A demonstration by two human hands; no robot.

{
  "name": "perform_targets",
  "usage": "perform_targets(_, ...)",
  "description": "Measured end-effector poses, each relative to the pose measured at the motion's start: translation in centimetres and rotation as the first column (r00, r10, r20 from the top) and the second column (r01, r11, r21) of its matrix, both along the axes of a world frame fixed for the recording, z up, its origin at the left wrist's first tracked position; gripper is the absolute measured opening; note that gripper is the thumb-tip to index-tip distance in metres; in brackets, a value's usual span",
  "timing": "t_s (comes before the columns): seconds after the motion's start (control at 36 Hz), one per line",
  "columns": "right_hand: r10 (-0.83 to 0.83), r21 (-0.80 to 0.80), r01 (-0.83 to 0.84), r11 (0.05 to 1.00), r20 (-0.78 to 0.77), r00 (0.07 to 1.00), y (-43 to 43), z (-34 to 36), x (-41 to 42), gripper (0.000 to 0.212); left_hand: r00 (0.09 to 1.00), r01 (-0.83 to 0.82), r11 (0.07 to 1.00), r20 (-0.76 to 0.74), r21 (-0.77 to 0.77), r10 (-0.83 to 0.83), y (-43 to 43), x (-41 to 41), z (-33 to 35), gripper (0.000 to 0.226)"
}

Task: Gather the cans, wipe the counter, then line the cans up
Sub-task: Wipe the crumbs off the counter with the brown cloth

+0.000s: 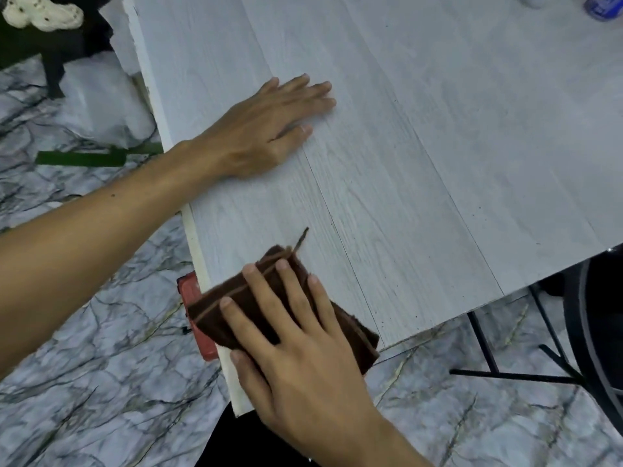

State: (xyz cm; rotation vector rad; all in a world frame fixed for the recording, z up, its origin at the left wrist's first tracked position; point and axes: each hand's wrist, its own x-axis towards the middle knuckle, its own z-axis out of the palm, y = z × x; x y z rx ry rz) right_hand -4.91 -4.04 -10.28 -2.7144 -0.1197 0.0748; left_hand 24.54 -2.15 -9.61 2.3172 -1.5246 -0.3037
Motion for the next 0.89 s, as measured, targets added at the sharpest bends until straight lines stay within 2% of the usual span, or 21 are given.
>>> perform_targets(0.11, -0.041, -0.040, 0.043, 0.998, 0.052, 0.998, -0.6, -0.2, -2.3, 0.050, 1.000, 0.016, 1.000, -0.014, -0.003, -0.016, -0.1, -0.3, 0.0, 0.050)
perform_targets(0.28, -0.193, -0.110, 0.203, 0.973, 0.090, 0.977, -3.7, 0.0, -4.3, 0.052, 0.998, 0.056, 0.998, -0.016, 0.002, -0.056, -0.7, -1.0, -0.1, 0.050)
perform_targets(0.47, -0.429, -0.182, 0.430, 0.884, 0.046, 0.902, -9.0, 0.6, -4.9, 0.056, 0.997, 0.077, 0.997, -0.012, 0.004, -0.077, -1.7, -1.0, -0.4, 0.051)
perform_targets(0.67, -0.658, -0.159, 0.653, 0.741, 0.028, 0.753, -12.7, 0.7, -3.0, 0.056, 0.995, 0.099, 0.995, -0.011, 0.020, -0.098, -3.0, -0.8, -0.6, 0.054)
perform_targets(0.89, -0.707, -0.078, 0.704, 0.706, -0.005, 0.707, -15.2, 1.0, 1.5, 0.057, 0.993, 0.114, 0.993, 0.002, 0.035, -0.114, -4.7, -0.5, -0.5, 0.054)
